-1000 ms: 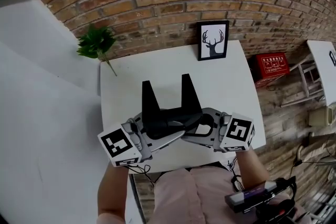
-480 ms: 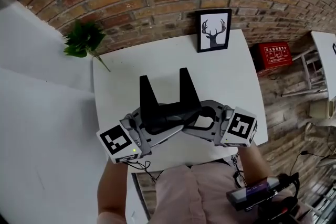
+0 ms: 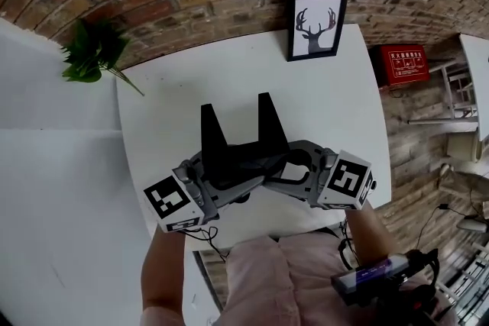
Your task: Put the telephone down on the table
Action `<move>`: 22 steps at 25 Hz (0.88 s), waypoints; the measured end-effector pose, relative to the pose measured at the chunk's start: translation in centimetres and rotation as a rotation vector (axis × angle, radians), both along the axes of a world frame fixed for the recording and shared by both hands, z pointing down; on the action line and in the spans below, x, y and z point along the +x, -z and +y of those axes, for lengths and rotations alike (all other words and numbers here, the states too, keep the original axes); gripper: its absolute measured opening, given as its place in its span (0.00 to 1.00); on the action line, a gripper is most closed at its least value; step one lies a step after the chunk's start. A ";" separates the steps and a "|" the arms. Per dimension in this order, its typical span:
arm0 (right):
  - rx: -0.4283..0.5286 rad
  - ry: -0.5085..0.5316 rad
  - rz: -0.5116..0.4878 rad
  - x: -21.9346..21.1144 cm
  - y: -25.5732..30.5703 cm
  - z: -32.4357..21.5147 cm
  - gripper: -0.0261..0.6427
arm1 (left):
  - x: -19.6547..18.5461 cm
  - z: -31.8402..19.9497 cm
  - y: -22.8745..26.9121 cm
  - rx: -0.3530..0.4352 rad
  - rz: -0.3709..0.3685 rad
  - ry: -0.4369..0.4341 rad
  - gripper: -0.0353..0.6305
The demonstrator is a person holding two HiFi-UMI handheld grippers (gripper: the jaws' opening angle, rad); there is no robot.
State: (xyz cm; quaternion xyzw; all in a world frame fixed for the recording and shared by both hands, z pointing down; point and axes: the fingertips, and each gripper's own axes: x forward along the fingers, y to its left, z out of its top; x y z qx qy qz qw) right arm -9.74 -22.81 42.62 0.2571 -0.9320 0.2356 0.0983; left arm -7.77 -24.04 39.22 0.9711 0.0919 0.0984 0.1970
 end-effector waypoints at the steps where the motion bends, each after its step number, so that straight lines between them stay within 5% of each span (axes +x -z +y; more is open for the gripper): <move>1: -0.013 -0.003 -0.001 0.0 -0.7 0.1 0.33 | 0.0 0.0 -0.6 -0.013 -0.006 -0.003 0.30; 22: -0.185 -0.034 0.006 0.4 -8.3 -0.7 0.34 | 0.4 -1.2 -8.8 -0.207 -0.026 0.008 0.30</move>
